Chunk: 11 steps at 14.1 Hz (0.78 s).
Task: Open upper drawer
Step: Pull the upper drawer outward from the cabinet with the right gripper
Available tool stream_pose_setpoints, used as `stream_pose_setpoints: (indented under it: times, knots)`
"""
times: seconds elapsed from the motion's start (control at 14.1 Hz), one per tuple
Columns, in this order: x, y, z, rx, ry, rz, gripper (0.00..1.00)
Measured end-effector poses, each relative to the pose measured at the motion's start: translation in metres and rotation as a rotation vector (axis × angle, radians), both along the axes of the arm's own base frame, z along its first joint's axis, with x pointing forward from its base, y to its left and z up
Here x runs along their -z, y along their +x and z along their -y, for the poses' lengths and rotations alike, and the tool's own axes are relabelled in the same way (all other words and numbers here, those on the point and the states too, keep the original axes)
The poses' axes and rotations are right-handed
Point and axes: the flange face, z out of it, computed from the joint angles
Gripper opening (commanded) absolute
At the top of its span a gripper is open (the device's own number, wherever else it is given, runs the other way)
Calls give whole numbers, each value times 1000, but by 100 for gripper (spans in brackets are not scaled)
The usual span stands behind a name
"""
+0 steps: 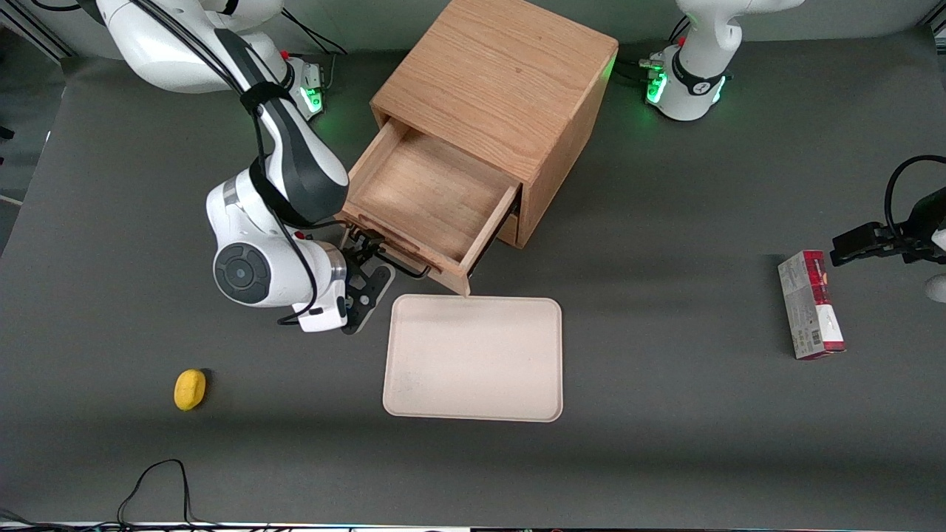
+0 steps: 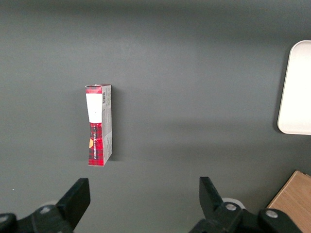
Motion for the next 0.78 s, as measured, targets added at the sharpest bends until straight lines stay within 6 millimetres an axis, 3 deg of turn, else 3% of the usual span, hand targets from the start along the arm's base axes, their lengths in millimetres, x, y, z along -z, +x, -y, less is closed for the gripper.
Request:
stream_pose_setpoints:
  times: [0.78]
  knots:
    - [-3,22,24,46,11,19,100]
